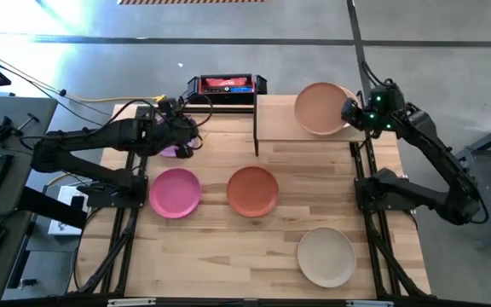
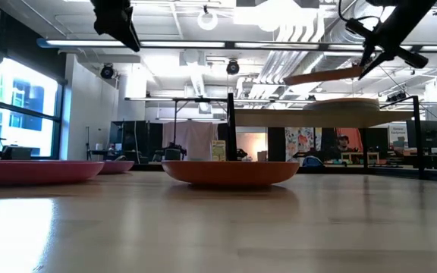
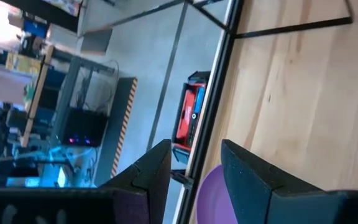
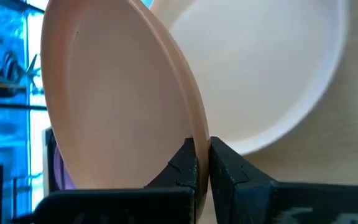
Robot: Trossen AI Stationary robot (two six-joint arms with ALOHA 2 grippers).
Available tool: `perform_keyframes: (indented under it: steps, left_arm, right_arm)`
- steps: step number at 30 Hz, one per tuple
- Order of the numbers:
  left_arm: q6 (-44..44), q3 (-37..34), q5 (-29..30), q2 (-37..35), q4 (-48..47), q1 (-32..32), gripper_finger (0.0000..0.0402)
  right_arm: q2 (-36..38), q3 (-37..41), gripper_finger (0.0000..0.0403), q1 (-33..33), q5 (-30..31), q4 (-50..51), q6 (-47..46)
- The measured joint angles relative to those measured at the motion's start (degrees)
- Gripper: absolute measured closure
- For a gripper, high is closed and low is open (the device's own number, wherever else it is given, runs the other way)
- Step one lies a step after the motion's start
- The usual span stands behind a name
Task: Place and stack plates onto a shelf
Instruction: Stack the brown plate on top of the light orange plate on the shelf
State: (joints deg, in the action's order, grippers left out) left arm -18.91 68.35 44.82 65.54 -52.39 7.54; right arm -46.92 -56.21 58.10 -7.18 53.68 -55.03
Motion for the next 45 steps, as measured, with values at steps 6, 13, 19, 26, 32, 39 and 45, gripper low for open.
perform_keyframes:
  steps: [6, 13, 19, 26, 32, 39, 45]
  left_arm:
    - [0.69, -0.02, -1.43, 0.02, 0.01, 3.77, 0.0273]
    - [0.84, 0.0, -4.28, 0.02, 0.01, 6.63, 0.0273]
    - [0.87, -0.02, -4.38, 0.02, 0.04, 8.07, 0.0273]
    - [0.89, -0.02, -4.4, 0.02, 0.06, 8.98, 0.0273]
    - [2.22, -0.02, -4.45, 0.02, 0.77, 8.98, 0.0273]
    - [2.29, -0.02, -5.87, 0.04, 3.61, 8.96, 0.0273]
    - [2.29, 0.0, -5.86, 0.04, 3.9, 8.96, 0.0273]
  right_arm:
    - [0.09, 0.02, 0.0403, 6.08, 0.09, 0.49, 1.57]
    - [0.04, 0.0, 0.0403, 11.39, 1.05, 0.8, 3.04]
    - [-1.31, 0.0, 0.0403, 12.81, 1.06, 1.5, 4.01]
    - [-3.54, 0.0, 0.0403, 12.77, 1.02, 1.24, 4.1]
    - [-4.28, 0.0, 0.0403, 12.76, 1.94, 1.09, 4.09]
    - [-4.31, 0.0, 0.0402, 12.75, 2.47, 1.11, 4.09]
    - [-4.31, 0.0, 0.0376, 12.75, 2.46, 1.12, 4.83]
